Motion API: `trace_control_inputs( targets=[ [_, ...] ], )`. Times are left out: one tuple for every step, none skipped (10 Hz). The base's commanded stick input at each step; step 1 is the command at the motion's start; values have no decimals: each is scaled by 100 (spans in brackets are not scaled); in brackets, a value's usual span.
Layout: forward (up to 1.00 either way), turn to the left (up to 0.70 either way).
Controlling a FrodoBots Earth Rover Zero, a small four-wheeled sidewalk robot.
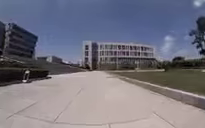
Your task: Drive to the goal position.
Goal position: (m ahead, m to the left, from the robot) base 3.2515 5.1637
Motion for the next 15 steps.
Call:
trace_control_inputs(
  targets=[
    [70, 0],
    [70, 0],
    [70, 0],
    [70, 0],
    [70, 0],
    [70, 0],
    [70, 0],
    [70, 0],
    [70, 0],
    [70, 0],
    [70, 0],
    [70, 0],
    [70, 0],
    [70, 0],
    [70, 0]
  ],
)
